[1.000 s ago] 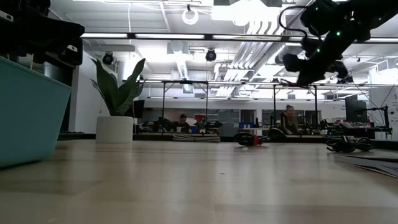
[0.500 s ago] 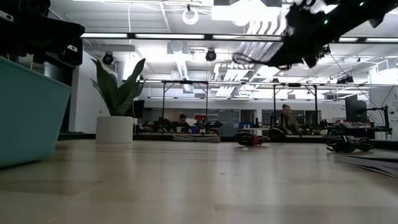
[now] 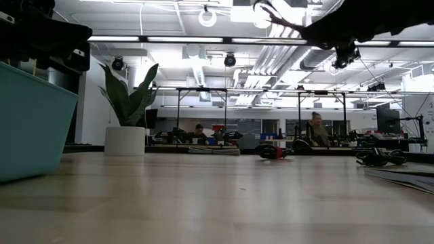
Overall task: Pick and place USB-C Cables
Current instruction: Put the pink USB cable into the green bin
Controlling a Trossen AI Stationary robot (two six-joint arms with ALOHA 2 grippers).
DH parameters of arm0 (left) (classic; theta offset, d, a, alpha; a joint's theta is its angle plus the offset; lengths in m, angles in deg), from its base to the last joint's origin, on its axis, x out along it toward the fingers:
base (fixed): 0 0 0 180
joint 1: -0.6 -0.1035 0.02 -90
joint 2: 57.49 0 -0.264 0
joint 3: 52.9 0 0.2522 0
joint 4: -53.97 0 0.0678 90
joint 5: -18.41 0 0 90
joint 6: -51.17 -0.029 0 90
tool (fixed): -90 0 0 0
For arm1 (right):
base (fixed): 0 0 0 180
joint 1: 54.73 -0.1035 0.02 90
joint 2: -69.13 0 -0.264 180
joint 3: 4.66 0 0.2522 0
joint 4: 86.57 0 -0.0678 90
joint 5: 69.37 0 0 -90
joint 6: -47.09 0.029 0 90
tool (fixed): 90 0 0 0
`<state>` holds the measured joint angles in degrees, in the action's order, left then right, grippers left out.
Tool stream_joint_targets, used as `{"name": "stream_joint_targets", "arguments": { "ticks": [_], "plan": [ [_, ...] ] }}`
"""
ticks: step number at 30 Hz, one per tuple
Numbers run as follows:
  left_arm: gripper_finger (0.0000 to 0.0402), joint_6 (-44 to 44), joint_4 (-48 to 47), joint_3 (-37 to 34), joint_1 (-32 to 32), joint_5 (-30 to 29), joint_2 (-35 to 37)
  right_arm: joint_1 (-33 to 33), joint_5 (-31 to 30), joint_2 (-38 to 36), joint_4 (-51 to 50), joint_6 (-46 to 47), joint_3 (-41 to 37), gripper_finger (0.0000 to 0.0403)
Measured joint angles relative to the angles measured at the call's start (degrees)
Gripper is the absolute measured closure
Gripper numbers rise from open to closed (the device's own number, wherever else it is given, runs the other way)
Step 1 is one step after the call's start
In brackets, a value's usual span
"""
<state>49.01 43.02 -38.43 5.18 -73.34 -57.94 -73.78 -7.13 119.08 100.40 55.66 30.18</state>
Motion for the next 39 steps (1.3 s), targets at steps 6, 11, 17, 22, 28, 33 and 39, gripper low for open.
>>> {"name": "stream_joint_targets", "arguments": {
  "ticks": [6, 11, 17, 22, 28, 33, 39],
  "plan": [
    [0.0401, 0.0, 0.0, 0.0, 0.0, 0.0, 0.0, -0.9, 0.3, -0.1, 7.3, -6.5, -0.9, 0.0398],
    [0.0401, 0.0, 0.0, 0.0, 0.0, 0.0, 0.0, -0.8, 0.7, -0.1, 8.0, -8.5, -1.0, 0.0398],
    [0.0401, 0.0, 0.0, 0.0, 0.0, 0.0, 0.0, -0.8, 1.5, -0.1, 7.8, -8.6, -1.0, 0.0398],
    [0.0401, 0.0, 0.0, 0.0, 0.0, 0.0, 0.0, -0.8, 1.5, -0.1, 7.8, -9.0, -1.0, 0.0398],
    [0.0401, 0.0, 0.0, 0.0, 0.0, 0.0, 0.0, -0.8, 1.5, -0.1, 7.8, -9.1, -1.0, 0.0398],
    [0.0401, 0.0, 0.1, 0.0, 0.0, 0.0, 0.0, -0.8, 1.5, -0.1, 7.8, -9.1, -1.0, 0.0398],
    [0.0401, 0.0, 0.6, 0.0, 0.0, -0.2, 0.0, -0.8, 1.6, -0.1, 7.8, -9.6, -1.0, 0.0398]
  ]
}}
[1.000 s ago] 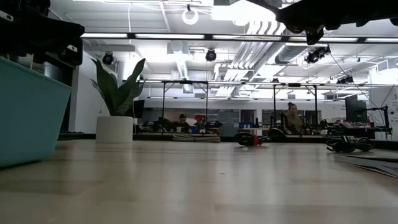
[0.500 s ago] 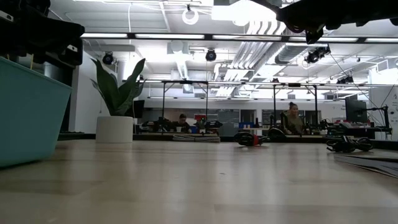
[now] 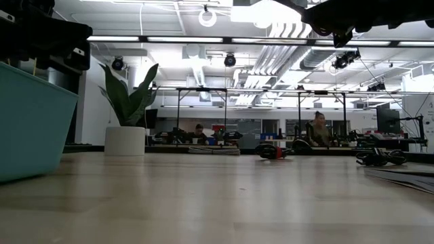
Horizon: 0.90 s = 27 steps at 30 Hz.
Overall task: Pick and place USB-C Cables
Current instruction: Put the pink USB cable into the green bin
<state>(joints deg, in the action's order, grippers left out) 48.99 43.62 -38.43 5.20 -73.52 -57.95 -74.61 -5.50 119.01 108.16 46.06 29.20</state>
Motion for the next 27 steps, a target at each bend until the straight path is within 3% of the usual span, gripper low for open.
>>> {"name": "stream_joint_targets", "arguments": {
  "ticks": [27],
  "plan": [
    [0.0401, 0.0, -0.1, 0.0, 0.0, 0.0, 0.0, 0.0, -0.7, 0.0, 0.1, 1.0, 0.0, 0.0398]
  ]
}}
